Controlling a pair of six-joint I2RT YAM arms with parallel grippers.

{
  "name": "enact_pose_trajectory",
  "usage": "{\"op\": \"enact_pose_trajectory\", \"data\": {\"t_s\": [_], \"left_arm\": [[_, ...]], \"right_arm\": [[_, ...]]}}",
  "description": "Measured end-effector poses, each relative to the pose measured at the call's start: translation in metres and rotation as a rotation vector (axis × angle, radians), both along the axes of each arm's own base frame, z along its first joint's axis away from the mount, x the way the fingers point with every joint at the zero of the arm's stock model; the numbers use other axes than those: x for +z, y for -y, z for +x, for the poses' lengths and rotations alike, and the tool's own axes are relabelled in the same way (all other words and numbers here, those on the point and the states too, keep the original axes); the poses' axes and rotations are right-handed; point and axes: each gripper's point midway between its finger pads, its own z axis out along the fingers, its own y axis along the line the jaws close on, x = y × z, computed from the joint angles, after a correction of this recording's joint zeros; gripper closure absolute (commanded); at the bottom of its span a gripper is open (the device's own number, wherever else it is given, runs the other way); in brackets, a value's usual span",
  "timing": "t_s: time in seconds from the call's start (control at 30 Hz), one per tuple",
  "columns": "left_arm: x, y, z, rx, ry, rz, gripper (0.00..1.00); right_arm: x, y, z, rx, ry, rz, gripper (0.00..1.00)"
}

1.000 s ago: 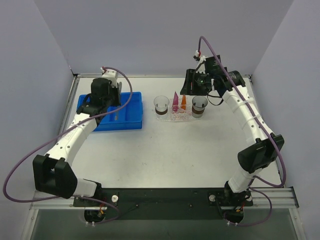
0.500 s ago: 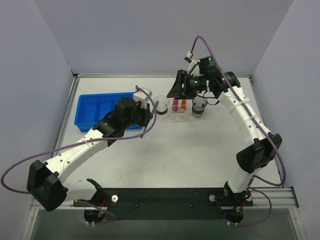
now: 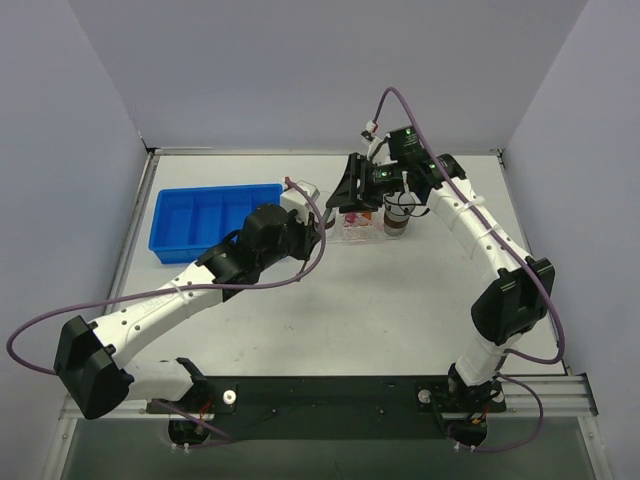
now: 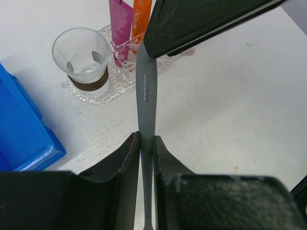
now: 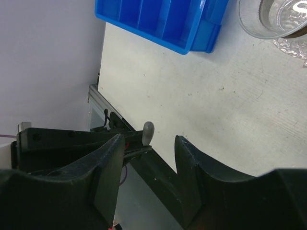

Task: Prepare toiletry sets of a toothbrush and toothpaste on the tray

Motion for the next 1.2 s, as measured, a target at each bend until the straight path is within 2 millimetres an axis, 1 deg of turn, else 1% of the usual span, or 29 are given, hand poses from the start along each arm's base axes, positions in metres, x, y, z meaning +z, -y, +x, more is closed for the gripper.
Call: {"op": "enact_pose_trajectory", "data": {"t_s": [0.1, 0.3, 0.5, 0.7, 0.73, 0.8, 0.83, 0.97, 1.0, 1.03, 1.07, 1.1, 1.13, 1.17, 1.2], "left_arm": [[0.003, 0.004, -0.001, -0.002, 0.008, -0.004, 1.00], [0.004, 0.008, -0.004, 0.001, 0.017, 0.003, 1.00], [0.005, 0.009, -0.006, 0.009, 0.025, 0.009, 1.00], [0.012, 0.012, -0.007, 0.011, 0.039, 0.002, 1.00], [0.013, 0.013, -0.007, 0.011, 0.041, 0.001, 1.00], [0.012, 0.014, -0.008, 0.010, 0.040, 0.003, 1.00], [0.011, 0.014, -0.008, 0.010, 0.040, 0.004, 1.00], [0.009, 0.014, -0.008, 0.013, 0.034, 0.010, 0.99], [0.009, 0.014, -0.007, 0.015, 0.035, 0.009, 0.92], [0.009, 0.014, -0.007, 0.017, 0.034, 0.007, 0.82], [0.009, 0.014, -0.007, 0.021, 0.032, 0.004, 0.66], [0.009, 0.014, -0.007, 0.025, 0.031, 0.001, 0.56], [0.010, 0.014, -0.006, 0.032, 0.028, -0.005, 0.49], [0.010, 0.014, -0.006, 0.038, 0.026, -0.008, 0.39], [0.010, 0.013, -0.006, 0.044, 0.022, -0.014, 0.37]], "right_arm": [[-0.005, 0.000, -0.001, 0.002, -0.014, -0.003, 0.58], [-0.005, -0.002, -0.001, 0.014, -0.015, 0.008, 0.60], [-0.016, -0.005, -0.005, 0.027, -0.043, 0.003, 0.64], [-0.018, -0.008, -0.009, 0.043, -0.055, 0.008, 0.75], [-0.018, -0.008, -0.009, 0.045, -0.054, 0.010, 0.82], [-0.017, -0.009, -0.009, 0.050, -0.054, 0.014, 0.91], [-0.017, -0.009, -0.010, 0.052, -0.055, 0.017, 1.00], [-0.015, -0.010, -0.011, 0.058, -0.056, 0.028, 1.00], [-0.015, -0.011, -0.011, 0.060, -0.055, 0.029, 1.00], [-0.014, -0.011, -0.011, 0.060, -0.055, 0.030, 1.00], [-0.014, -0.011, -0.010, 0.060, -0.053, 0.031, 1.00], [-0.014, -0.011, -0.010, 0.057, -0.053, 0.032, 1.00], [-0.014, -0.011, -0.009, 0.055, -0.052, 0.035, 1.00], [-0.014, -0.010, -0.007, 0.048, -0.053, 0.038, 1.00], [-0.014, -0.009, -0.006, 0.041, -0.053, 0.043, 1.00]]}}
